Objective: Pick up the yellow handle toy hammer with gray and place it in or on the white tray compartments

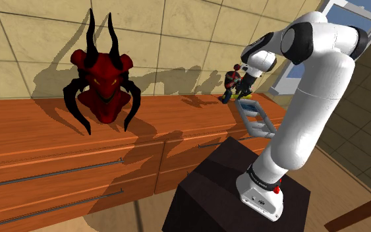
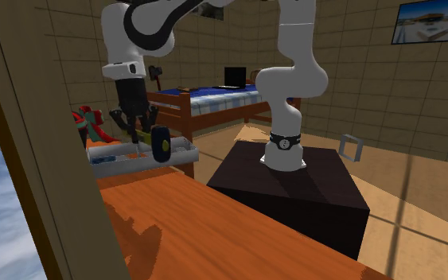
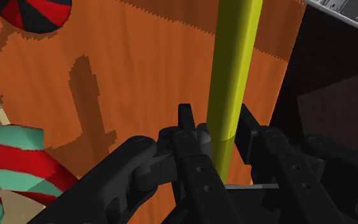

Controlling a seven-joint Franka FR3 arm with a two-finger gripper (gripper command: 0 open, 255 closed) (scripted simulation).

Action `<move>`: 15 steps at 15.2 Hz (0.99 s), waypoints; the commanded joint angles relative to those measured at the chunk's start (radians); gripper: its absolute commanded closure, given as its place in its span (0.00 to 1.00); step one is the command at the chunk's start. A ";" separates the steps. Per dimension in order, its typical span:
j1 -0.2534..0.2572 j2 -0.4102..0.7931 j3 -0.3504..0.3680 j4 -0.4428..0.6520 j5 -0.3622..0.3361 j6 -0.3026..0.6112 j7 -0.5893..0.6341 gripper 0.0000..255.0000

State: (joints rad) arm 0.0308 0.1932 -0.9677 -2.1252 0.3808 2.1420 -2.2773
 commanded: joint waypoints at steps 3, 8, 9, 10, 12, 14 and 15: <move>-0.075 0.025 -0.025 0.017 0.015 -0.025 -0.105 1.00; -0.193 0.085 -0.039 0.062 0.053 -0.066 -0.246 1.00; -0.219 0.101 -0.039 0.074 0.063 -0.076 -0.275 1.00; -0.247 0.116 -0.038 0.088 0.072 -0.086 -0.303 1.00; -0.322 0.161 -0.033 0.130 0.099 -0.114 -0.375 1.00; -0.334 0.179 -0.019 0.121 0.118 -0.097 -0.389 1.00; -0.339 0.188 -0.013 0.117 0.127 -0.088 -0.397 1.00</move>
State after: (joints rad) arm -0.2998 0.3733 -0.9848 -2.0079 0.5006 2.0502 -2.6632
